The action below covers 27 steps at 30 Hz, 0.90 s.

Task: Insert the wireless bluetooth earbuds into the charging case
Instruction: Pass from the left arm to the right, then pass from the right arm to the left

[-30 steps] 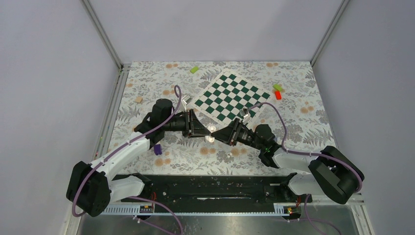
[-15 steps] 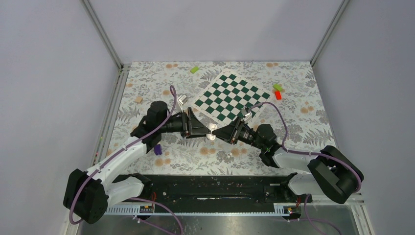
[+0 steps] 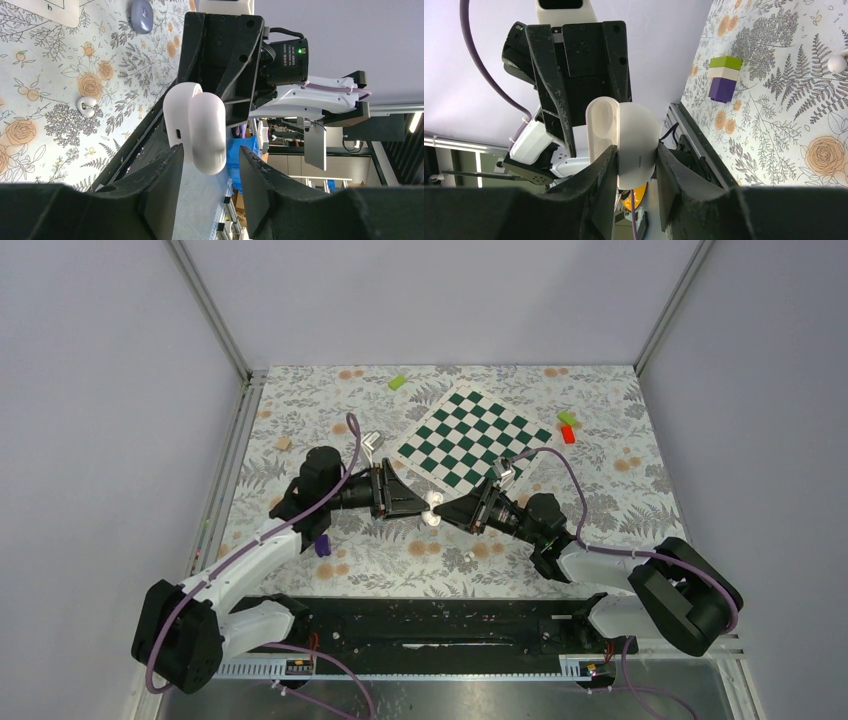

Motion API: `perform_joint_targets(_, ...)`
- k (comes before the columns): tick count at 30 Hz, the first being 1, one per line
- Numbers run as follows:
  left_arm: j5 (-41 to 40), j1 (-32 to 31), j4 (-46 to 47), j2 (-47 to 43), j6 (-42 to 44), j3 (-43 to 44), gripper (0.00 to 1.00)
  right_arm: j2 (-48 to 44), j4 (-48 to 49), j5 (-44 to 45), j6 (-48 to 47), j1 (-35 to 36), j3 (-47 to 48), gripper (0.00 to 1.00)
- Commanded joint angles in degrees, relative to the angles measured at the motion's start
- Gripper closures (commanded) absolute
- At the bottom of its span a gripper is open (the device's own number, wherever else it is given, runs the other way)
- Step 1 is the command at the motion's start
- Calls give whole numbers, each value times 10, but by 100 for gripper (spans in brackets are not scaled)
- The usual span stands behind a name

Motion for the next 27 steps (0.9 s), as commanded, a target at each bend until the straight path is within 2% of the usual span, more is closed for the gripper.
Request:
perform_joint_targets(1,17,3,49,13,-7,2,57,0,45,-13,2,-4,9,87)
perform_joint_targets(4,19,2,57,18,-11,1,61,0,45,-16,2,-3,9,87)
perform_joint_targets(13,20,3,74,20,-23,-2,66,6,47,-18,3,-3,11,87)
perform_joint_targets(17,21,2,74,21,-24,-6,77,8,47,-18,3,-4,9,87)
perform_joint_targets(18,22,2,74,21,-24,-6,75,8,46,-18,3,-4,9,87)
perform_joint_targets(21,24,3,73,21,-22,-7,60,7,47,-19,3,-3,10,87)
perform_joint_targets(23,19,2,56,19,-11,-1,54,6,44,-20,2,-4,11,87)
perform_joint_targets(27,-34,-2,-59,-5,65,42,46,-8,5,-19,-9,-3,16,88)
